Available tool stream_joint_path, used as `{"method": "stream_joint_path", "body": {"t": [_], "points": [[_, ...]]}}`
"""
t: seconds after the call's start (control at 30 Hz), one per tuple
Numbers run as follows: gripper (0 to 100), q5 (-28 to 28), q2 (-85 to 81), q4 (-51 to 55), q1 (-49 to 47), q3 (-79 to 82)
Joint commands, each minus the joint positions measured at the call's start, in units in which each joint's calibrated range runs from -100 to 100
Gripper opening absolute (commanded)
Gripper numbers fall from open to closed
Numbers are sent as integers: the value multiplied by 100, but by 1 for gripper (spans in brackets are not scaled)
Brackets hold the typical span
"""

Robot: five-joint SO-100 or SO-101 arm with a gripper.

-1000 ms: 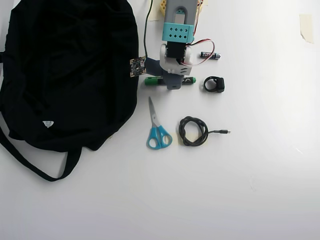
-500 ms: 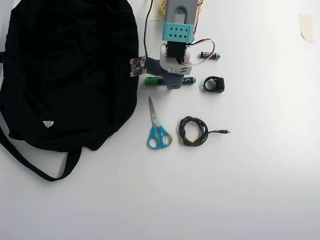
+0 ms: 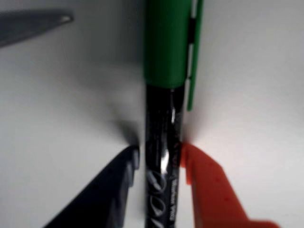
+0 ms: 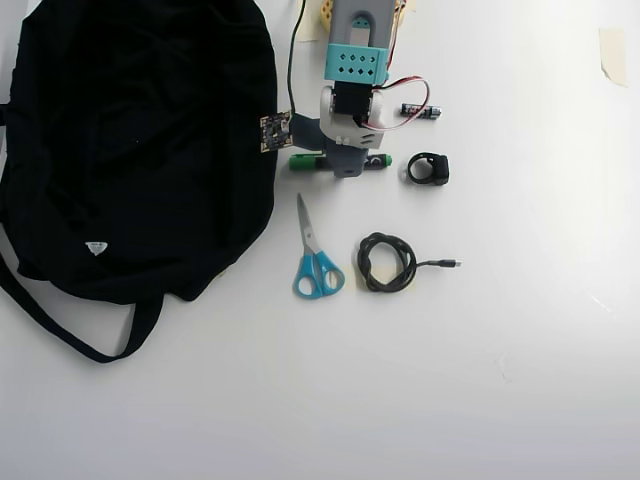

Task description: Put the green marker into the black bag

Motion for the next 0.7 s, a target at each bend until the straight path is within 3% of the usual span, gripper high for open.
{"method": "stream_joint_path", "body": {"t": [0.0,0.37,0.67], "points": [[12,-181,79,-39,-8,254],[12,-181,79,-39,0,308],[2,-176,79,-30,7,317]]}}
